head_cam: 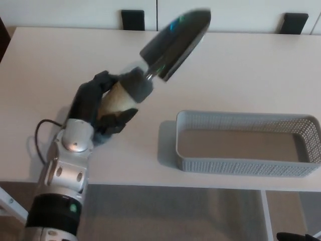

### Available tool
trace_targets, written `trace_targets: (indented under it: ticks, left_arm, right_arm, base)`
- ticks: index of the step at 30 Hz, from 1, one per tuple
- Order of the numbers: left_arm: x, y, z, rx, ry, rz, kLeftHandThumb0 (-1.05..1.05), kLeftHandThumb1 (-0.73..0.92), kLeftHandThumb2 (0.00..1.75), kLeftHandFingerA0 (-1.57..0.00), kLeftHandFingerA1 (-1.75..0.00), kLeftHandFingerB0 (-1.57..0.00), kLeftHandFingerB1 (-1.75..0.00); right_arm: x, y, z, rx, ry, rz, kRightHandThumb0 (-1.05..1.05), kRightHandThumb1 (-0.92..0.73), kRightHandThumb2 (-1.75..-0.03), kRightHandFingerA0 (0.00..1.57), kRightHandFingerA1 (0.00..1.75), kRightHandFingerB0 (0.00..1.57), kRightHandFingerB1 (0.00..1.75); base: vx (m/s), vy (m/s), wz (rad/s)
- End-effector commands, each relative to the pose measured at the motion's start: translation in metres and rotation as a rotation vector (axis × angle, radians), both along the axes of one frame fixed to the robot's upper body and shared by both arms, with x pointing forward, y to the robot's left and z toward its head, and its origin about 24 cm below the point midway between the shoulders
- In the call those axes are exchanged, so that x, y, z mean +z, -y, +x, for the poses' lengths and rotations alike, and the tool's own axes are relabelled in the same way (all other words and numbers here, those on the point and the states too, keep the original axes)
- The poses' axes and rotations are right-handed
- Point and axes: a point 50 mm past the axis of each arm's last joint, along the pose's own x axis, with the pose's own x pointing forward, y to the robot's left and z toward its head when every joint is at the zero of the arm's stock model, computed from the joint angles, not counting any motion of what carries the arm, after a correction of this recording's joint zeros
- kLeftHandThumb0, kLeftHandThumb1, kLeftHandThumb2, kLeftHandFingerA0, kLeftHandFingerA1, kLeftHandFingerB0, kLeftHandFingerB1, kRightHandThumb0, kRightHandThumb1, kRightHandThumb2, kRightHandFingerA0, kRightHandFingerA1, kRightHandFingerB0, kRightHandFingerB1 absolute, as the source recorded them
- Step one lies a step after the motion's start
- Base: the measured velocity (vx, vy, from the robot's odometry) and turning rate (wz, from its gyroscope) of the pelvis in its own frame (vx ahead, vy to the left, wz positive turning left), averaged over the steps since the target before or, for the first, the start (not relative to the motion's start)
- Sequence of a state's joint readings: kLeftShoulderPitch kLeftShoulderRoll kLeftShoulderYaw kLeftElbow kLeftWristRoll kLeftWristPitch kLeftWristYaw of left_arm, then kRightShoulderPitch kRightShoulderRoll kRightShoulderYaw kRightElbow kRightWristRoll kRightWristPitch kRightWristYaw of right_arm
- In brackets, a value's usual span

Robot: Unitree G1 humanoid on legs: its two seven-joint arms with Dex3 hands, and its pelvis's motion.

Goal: The robot walks towards a desk on which a shovel is kept on the left hand side and a container is kept on the right hand side. The robot picks up the shovel using its left hand and places it in the container.

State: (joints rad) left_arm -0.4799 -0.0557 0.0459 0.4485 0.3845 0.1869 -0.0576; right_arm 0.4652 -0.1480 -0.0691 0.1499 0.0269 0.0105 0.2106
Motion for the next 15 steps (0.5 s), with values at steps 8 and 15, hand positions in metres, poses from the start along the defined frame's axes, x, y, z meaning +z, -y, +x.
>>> trace_targets:
  ticks: [8, 15]
  left_arm:
    - [0.045, 0.062, -0.026, -0.409, 0.258, 0.225, -0.27, 0.81, 0.63, -0.64, -1.63, -0.62, -1.17]
    - [0.039, 0.079, -0.031, -0.453, 0.261, 0.509, -0.33, 0.76, 0.66, -0.83, -1.54, -0.68, -0.53]
  right_arm:
    - [-0.001, 0.005, 0.000, 0.030, -0.023, -0.033, -0.31, -0.65, -0.59, 0.66, 0.53, 0.48, 0.45]
    - [-0.002, 0.005, -0.003, 0.049, -0.026, -0.028, -0.31, -0.66, -0.59, 0.62, 0.53, 0.49, 0.46]
  base:
    - [0.00, 0.000, 0.00]
    - [0.00, 0.000, 0.00]
